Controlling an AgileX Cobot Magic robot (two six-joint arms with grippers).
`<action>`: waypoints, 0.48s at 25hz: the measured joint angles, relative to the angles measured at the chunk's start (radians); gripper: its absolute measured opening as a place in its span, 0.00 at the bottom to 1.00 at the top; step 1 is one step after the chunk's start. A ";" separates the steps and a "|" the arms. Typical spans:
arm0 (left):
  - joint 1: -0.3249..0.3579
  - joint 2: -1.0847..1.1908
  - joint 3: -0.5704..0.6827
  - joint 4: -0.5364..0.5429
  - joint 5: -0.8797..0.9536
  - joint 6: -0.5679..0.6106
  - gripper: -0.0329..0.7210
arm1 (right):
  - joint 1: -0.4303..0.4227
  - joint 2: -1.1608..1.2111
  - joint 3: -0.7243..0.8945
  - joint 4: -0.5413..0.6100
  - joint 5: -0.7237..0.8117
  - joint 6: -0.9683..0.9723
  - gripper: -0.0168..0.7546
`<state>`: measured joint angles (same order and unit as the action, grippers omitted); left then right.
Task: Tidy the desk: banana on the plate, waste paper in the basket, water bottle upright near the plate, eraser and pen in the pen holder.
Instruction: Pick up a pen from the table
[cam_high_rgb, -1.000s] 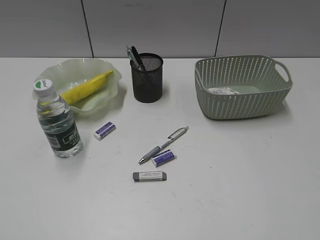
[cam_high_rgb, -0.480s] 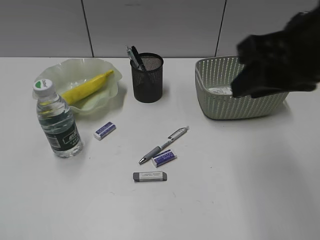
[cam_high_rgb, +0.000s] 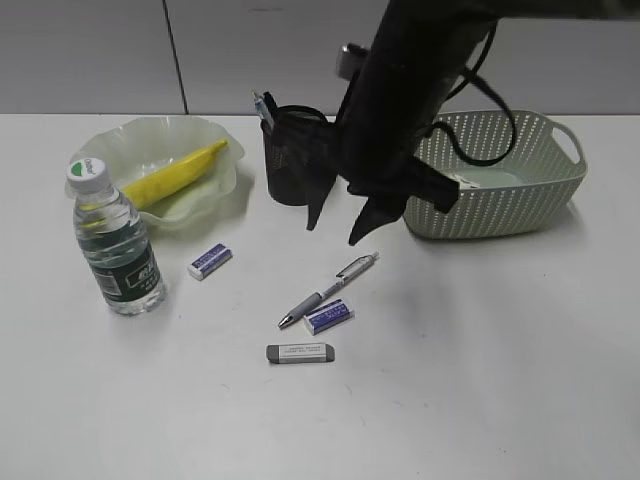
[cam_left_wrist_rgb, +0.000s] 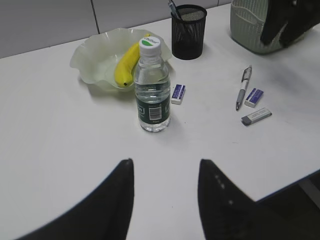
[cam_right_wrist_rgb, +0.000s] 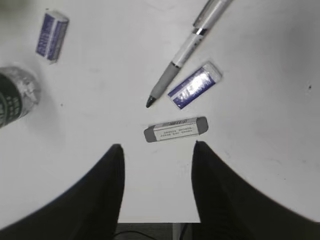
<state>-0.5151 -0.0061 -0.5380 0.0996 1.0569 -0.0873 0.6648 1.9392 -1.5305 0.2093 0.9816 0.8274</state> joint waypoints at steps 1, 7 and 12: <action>0.000 0.000 0.000 0.000 0.000 0.000 0.47 | 0.003 0.032 -0.016 -0.009 0.016 0.053 0.50; 0.000 0.000 0.000 0.000 -0.001 0.000 0.46 | 0.003 0.140 -0.060 -0.112 0.060 0.288 0.56; 0.000 0.000 0.000 0.000 -0.001 0.000 0.45 | 0.003 0.196 -0.098 -0.125 0.006 0.364 0.56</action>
<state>-0.5151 -0.0061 -0.5380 0.0996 1.0561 -0.0873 0.6676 2.1352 -1.6285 0.0841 0.9873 1.1909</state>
